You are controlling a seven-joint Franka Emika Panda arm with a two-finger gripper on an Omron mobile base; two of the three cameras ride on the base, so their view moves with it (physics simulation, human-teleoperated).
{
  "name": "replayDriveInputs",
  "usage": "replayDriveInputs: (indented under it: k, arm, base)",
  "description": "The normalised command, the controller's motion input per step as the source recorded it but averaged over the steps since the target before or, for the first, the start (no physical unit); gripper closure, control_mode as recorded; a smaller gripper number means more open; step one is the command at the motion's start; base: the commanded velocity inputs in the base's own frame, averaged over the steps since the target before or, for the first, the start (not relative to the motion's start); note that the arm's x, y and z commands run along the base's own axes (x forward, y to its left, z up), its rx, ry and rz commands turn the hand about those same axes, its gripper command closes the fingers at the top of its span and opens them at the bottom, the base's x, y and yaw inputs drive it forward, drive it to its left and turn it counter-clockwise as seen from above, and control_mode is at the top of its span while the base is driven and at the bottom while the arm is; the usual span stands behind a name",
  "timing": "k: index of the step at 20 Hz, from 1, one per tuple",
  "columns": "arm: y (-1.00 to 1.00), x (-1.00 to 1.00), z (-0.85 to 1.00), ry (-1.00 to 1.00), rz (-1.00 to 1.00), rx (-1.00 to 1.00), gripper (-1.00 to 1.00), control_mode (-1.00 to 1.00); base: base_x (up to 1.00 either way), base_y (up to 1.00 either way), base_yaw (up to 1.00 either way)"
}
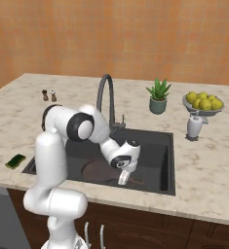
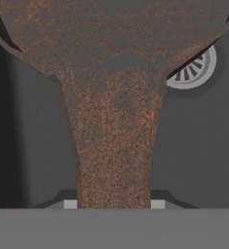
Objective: Pick the pan and sponge and place them into the sink. Then turn on the water.
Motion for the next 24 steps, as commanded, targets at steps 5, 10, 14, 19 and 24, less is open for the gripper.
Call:
replayDriveInputs:
  k: [5, 10, 14, 19, 24]
  arm:
    - [0.00, 0.09, -0.54, 0.00, 0.00, 0.00, 1.00, -1.00]
    - [-0.01, 0.34, -0.45, 0.00, 0.00, 0.00, 1.00, -1.00]
    - [-0.14, 0.36, -0.38, 0.00, 0.00, 0.02, 1.00, -1.00]
    - [-0.22, 0.26, -0.38, -0.06, 0.00, 0.06, 1.00, -1.00]
    - [-0.10, 0.13, -0.29, -0.14, 0.00, 0.06, -1.00, -1.00]
  base:
    - [0.00, 0.00, 0.00]
    - [0.00, 0.00, 0.00]
    - [0.00, 0.00, 0.00]
    - [0.00, 0.00, 0.00]
    - [0.00, 0.00, 0.00]
